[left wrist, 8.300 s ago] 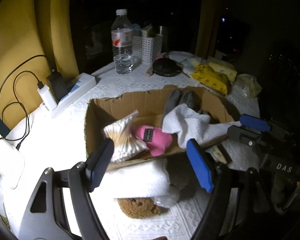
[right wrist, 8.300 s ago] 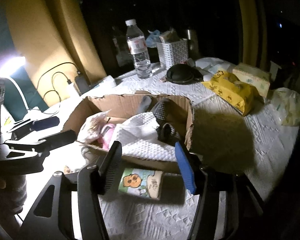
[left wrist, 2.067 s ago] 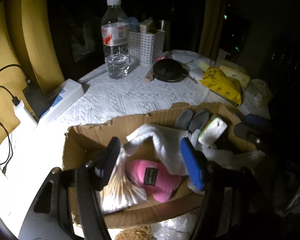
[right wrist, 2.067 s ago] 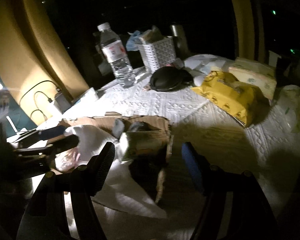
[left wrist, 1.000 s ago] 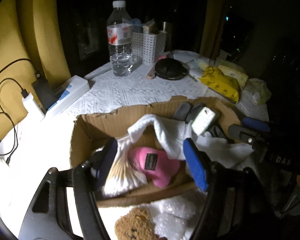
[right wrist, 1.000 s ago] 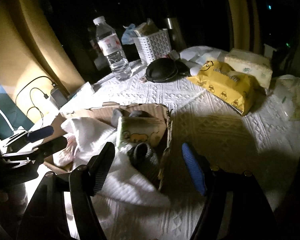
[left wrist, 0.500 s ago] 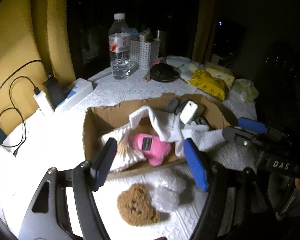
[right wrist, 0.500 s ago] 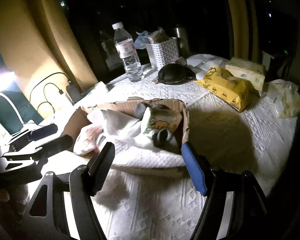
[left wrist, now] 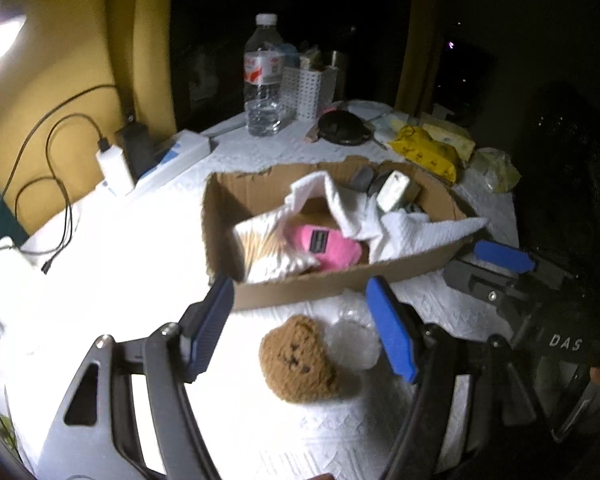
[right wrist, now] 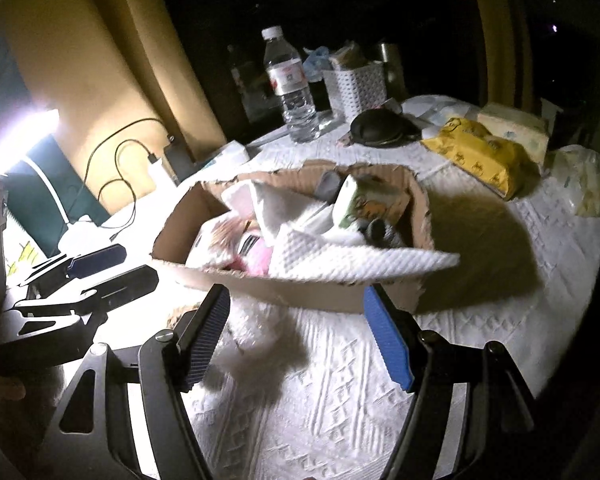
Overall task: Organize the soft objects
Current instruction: 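Withdraw both grippers from the box toward the brown sponge and bubble wrap, then grasp the brown bear sponge with the left gripper while the right grasps the bubble wrap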
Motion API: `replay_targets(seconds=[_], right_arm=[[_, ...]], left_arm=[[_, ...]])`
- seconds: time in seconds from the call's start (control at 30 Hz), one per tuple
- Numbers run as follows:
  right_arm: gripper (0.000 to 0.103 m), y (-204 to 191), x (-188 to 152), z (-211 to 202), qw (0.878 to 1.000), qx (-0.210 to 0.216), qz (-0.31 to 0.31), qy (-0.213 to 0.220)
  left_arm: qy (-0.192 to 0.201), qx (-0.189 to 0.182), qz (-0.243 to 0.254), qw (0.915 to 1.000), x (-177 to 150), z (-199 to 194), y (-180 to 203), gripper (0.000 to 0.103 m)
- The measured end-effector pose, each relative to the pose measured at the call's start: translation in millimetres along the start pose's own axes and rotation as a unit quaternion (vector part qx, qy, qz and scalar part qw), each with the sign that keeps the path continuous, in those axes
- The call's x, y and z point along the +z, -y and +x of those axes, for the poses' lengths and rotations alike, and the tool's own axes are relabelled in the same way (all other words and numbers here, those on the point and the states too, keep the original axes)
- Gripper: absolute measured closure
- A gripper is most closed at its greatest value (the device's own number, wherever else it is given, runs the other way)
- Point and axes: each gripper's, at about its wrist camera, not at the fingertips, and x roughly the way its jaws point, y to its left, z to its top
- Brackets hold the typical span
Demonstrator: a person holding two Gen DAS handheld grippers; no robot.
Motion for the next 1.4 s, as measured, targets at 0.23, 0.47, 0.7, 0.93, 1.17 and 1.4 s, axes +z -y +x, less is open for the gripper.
replay_targets(seconds=[0.23,0.47,0.7,0.93,1.17,1.4], right_arm=[[0.030,-9.3,-11.0,8.6,1.000,0.008,-0.001,-0.015],[0.030,-21.6,-16.4,21.9,0.999,0.023,-0.001,-0.032],[0.030,-29.9,-20.4,41.1,0.998,0.024,-0.007,-0.054],[0.030,-36.8,-25.4,64.6,0.996,0.032,-0.008,-0.080],[0.033,-41.1,-29.8,80.0,0.994,0.051,-0.010,-0.101],[0.048,-42.6,-34.8,79.0,0.992,0.068,-0.018,-0.103]], left_arm=[[-0.020,-0.001,-0.012,0.9997,-17.5,7.6,-7.9,0.032],[-0.035,-0.002,-0.033,0.9989,-28.5,17.7,-19.5,0.032],[-0.047,0.003,-0.056,0.9973,-34.5,27.6,-35.1,0.032],[-0.055,0.006,-0.070,0.9960,-37.8,34.4,-44.9,0.032],[-0.061,0.012,-0.075,0.9952,-39.5,40.1,-49.2,0.032],[-0.060,0.010,-0.067,0.9959,-39.1,39.7,-43.8,0.032]])
